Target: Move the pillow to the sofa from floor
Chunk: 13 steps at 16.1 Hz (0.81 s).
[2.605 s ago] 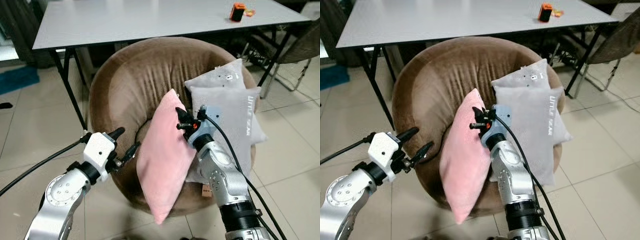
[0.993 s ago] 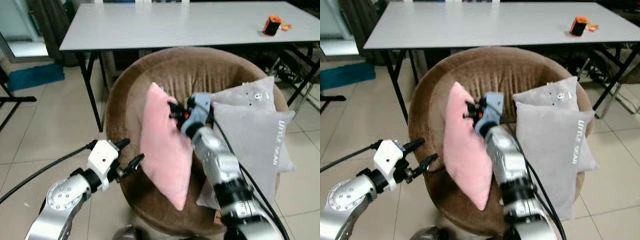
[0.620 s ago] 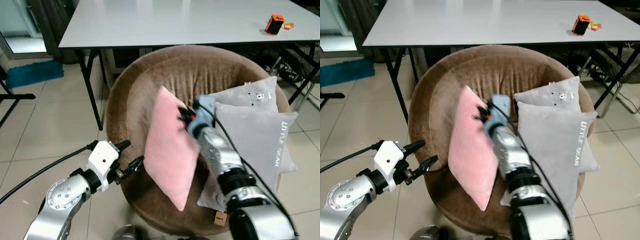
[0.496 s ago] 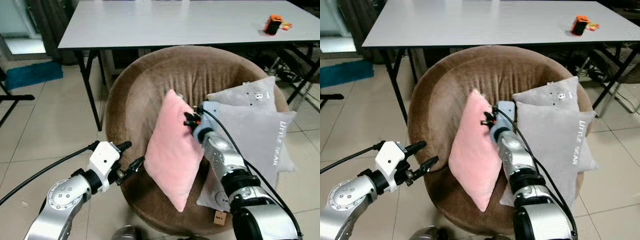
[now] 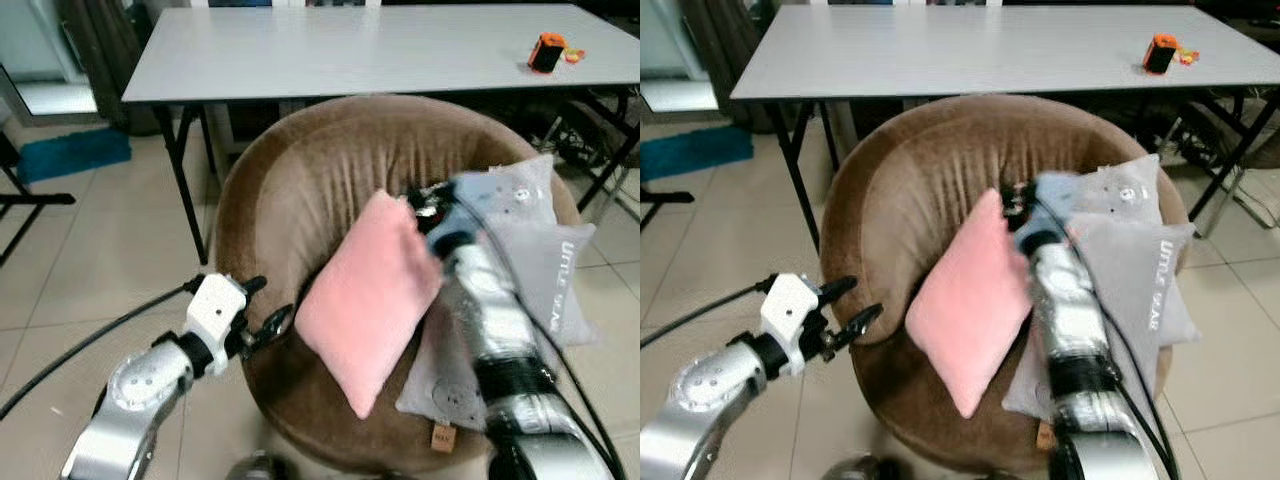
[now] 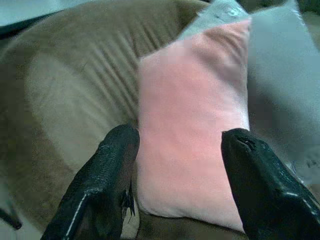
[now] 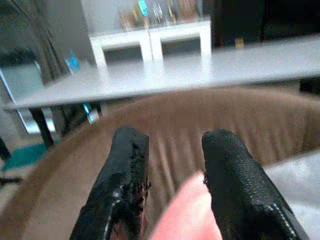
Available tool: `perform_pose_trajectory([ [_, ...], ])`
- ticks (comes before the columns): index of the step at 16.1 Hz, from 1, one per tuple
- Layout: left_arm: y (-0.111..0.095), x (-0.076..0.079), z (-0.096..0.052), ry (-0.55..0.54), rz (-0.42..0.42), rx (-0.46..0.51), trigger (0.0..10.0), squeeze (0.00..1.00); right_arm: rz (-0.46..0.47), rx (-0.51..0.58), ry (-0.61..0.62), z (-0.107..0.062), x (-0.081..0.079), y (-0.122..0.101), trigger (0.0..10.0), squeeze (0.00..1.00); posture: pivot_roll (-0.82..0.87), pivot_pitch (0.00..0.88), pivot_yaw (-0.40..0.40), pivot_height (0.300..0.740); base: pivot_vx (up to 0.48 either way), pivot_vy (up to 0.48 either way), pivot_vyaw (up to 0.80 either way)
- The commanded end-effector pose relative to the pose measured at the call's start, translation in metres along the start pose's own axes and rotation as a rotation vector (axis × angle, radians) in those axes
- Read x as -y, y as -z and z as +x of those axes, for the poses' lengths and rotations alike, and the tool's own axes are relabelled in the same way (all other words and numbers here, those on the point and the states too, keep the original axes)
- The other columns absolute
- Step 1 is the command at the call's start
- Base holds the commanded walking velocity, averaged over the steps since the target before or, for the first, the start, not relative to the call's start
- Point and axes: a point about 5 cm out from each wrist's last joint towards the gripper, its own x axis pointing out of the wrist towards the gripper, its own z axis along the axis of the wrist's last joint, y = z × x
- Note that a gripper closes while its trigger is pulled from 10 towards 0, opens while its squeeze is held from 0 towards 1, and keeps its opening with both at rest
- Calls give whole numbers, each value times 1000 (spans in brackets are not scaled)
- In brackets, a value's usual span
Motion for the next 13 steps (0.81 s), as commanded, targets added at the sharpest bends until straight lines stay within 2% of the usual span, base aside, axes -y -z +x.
perform_pose_trajectory([
  [1, -1, -2, -1, -34, 16, 6, 10000, 0, 3, 13, -27, -4, -4, -7, 10000, 0, 24, 0, 15, 740, 0, 0, 0],
  [3, -3, -8, 0, -191, 19, 39, 10000, 0, 12, -6, -54, -36, -15, -10, 10000, 0, 20, 0, 0, 740, 0, 0, 0],
  [4, -3, -8, 0, -191, 19, 39, 10000, 0, 12, -6, -54, -36, -15, -10, 10000, 0, 20, 0, 0, 740, 0, 0, 0],
  [6, -6, -9, 1, -271, 6, 62, 10000, 0, 93, -55, 16, -72, -20, -4, 10000, 0, 18, 0, -11, 740, 0, -390, 0],
  [9, -6, -3, 3, -260, 33, 64, 10000, 0, 112, -109, 92, -87, -16, 5, 10000, 0, 11, 0, -13, 740, 0, -480, 0],
  [13, -4, -2, 3, -259, 42, 62, 10000, 0, 127, -136, 115, -92, -14, 1, 10000, 0, 7, 9, -11, 740, 0, -480, -722],
])
